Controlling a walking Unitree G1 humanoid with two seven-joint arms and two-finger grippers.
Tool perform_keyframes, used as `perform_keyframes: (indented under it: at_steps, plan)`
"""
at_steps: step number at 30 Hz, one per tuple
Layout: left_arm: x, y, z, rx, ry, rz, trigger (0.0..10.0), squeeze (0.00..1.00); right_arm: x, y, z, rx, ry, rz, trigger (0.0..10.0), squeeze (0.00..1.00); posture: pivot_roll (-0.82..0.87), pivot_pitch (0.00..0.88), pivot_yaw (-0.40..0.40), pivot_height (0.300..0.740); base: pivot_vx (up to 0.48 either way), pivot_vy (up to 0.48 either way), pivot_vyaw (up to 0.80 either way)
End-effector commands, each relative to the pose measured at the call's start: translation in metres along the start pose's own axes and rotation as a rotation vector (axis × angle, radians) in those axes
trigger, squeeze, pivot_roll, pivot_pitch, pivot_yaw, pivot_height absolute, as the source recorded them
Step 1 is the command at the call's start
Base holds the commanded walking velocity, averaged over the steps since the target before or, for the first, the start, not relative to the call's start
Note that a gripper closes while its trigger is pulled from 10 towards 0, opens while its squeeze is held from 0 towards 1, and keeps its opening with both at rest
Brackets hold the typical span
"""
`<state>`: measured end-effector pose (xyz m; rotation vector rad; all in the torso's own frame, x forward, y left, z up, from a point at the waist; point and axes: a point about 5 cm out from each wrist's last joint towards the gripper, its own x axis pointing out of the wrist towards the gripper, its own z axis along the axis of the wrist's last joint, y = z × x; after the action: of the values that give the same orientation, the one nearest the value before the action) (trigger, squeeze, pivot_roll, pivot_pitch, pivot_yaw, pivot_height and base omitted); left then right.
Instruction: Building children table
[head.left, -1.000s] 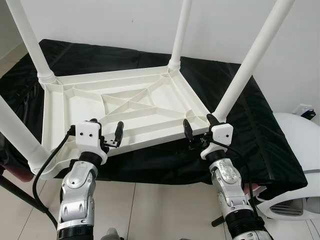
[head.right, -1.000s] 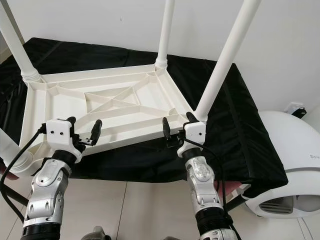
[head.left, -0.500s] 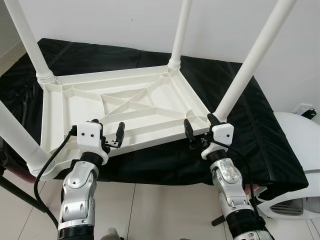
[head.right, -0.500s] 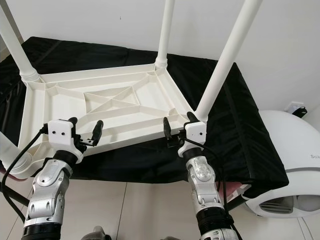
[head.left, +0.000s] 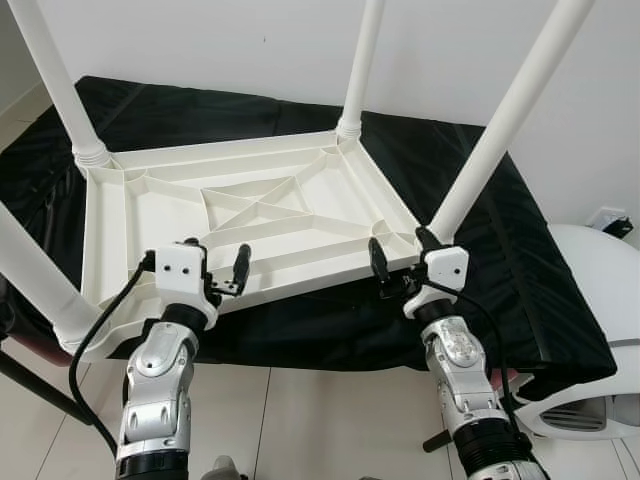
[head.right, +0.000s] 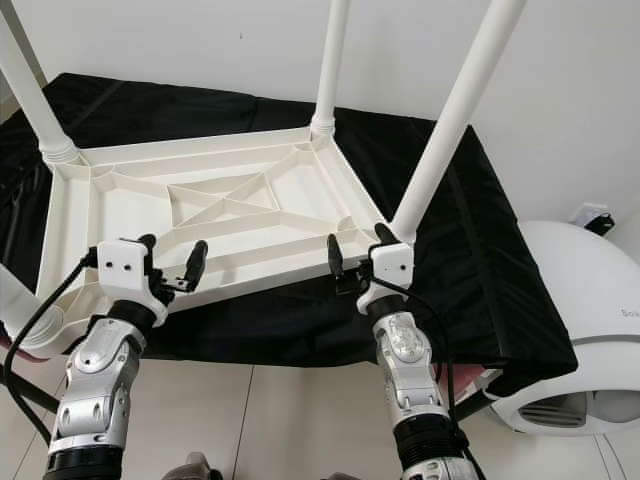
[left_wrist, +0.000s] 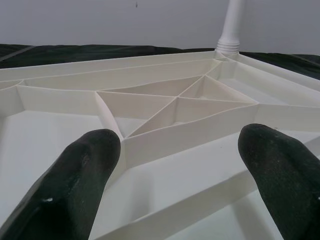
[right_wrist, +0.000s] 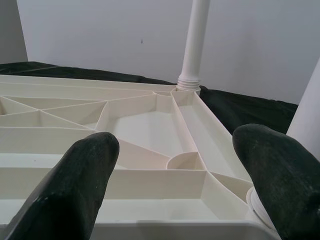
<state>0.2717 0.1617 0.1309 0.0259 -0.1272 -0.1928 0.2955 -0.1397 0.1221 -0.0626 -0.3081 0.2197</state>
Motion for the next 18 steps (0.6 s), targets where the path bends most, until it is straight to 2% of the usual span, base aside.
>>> perform_keyframes:
  at_steps: [1,18]
  plan:
    - [0.0015,-0.0026,-0.0056,-0.041,0.017,0.138,10.0,0.00,-0.0005,-0.0015,0.0005,-0.002,-0.006,0.001,10.0,0.00,0.03,0.000,-0.047,0.740,0.000,0.000,0.00]
    - [0.0027,-0.0040,-0.0060,-0.038,0.017,0.120,10.0,0.00,-0.0006,-0.0006,-0.0008,-0.007,-0.001,-0.017,10.0,0.00,0.03,0.000,-0.040,0.740,0.000,0.000,0.00]
